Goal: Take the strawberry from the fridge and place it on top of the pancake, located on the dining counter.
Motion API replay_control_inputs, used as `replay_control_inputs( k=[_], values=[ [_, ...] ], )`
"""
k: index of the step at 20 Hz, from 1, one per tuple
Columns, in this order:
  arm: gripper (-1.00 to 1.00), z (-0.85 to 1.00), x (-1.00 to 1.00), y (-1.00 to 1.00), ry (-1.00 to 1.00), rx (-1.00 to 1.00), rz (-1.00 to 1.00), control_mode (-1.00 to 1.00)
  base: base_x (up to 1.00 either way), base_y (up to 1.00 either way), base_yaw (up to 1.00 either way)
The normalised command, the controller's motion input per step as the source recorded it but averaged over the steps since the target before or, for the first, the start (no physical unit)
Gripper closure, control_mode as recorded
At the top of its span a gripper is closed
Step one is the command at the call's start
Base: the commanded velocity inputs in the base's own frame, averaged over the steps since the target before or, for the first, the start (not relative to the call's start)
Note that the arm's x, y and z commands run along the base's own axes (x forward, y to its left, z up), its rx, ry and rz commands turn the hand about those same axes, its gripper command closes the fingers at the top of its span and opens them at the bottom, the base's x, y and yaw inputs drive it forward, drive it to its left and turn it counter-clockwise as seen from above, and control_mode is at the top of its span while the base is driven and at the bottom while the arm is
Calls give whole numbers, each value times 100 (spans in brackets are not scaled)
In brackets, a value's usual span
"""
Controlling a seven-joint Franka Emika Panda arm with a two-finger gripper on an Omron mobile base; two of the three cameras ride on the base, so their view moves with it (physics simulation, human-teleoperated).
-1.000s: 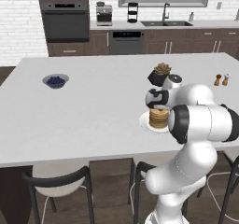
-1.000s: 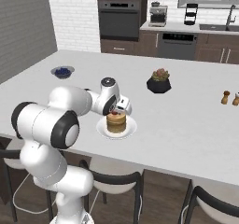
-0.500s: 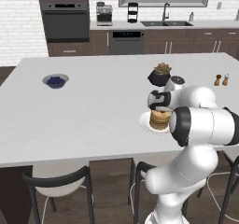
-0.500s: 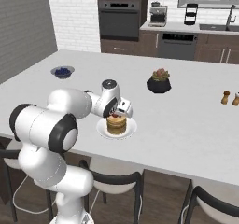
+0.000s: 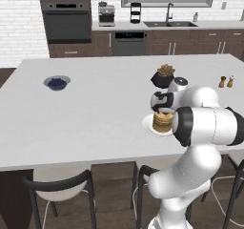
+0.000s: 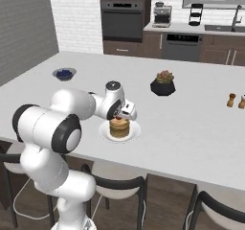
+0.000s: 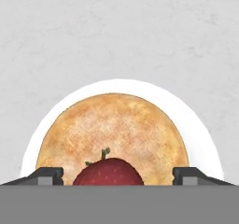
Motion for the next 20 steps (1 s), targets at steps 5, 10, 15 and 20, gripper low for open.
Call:
replay_control_inputs(
  k=[5,10,15,20],
  values=[
    [-100,-12,-5,0,1,0,0,-100,0,0,0],
    [-100,10,-36,0,-3,0,0,-100,0,0,0],
    [-100,58,-54,0,-23,0,0,-100,0,0,0],
    [-100,78,-83,0,-29,0,0,-100,0,0,0]
  ],
)
